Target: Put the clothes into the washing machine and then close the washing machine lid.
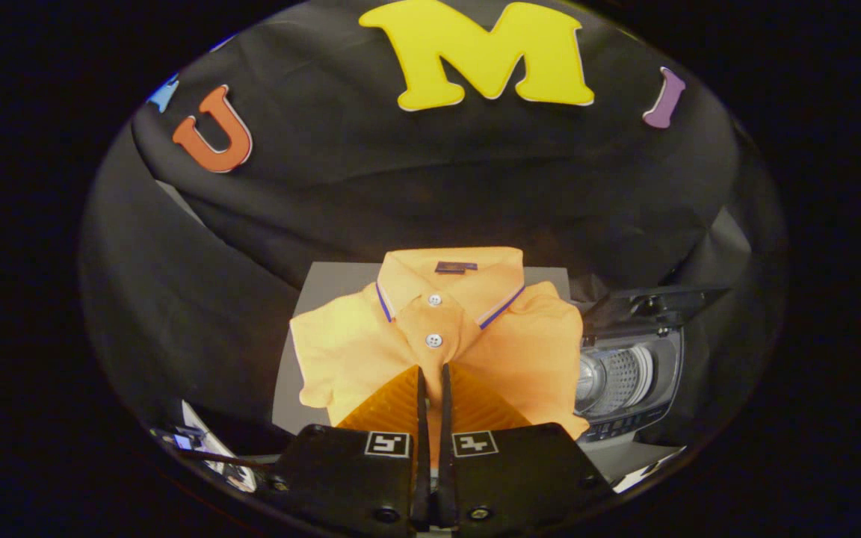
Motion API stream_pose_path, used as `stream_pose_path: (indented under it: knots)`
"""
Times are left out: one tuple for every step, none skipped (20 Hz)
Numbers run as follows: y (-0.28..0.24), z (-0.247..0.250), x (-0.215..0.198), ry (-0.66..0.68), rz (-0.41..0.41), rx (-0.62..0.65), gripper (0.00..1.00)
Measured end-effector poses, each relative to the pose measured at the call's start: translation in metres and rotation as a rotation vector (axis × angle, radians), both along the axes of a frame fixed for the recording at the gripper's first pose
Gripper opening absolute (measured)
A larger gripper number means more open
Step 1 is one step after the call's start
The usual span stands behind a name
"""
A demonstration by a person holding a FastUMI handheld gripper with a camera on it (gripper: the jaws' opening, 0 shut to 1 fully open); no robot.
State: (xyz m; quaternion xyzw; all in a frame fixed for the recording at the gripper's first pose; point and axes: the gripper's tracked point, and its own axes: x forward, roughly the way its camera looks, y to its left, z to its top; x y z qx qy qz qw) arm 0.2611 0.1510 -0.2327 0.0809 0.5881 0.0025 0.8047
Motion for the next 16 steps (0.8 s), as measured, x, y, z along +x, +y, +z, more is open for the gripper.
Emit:
stream_pose_path:
  knots:
    - [-0.007, 0.006, -0.005, -0.021, -0.013, -0.007, 0.08]
    - [-0.011, 0.012, -0.007, -0.041, -0.022, -0.012, 0.08]
    - [-0.015, 0.022, -0.011, -0.064, -0.04, -0.018, 0.08]
    - [-0.02, 0.029, -0.015, -0.077, -0.062, -0.018, 0.08]
    - [-0.024, 0.032, -0.022, -0.085, -0.084, -0.011, 0.08]
    - [-0.031, 0.037, -0.031, -0.091, -0.109, -0.006, 0.08]
    - [-0.039, 0.043, -0.04, -0.1, -0.132, -0.003, 0.08]
    - [-0.048, 0.052, -0.05, -0.117, -0.156, -0.001, 0.08]
    - [-0.054, 0.059, -0.06, -0.126, -0.174, 0.001, 0.08]
    - [-0.064, 0.066, -0.07, -0.137, -0.2, 0.005, 0.08]
    - [-0.074, 0.069, -0.079, -0.144, -0.225, 0.005, 0.08]
    - [-0.084, 0.074, -0.085, -0.149, -0.247, 0.001, 0.08]
    - [-0.095, 0.079, -0.092, -0.156, -0.276, 0.001, 0.08]
    - [-0.102, 0.082, -0.098, -0.155, -0.295, 0.009, 0.08]
    - [-0.108, 0.085, -0.103, -0.154, -0.316, 0.02, 0.08]
    - [-0.119, 0.088, -0.109, -0.157, -0.334, 0.02, 0.08]
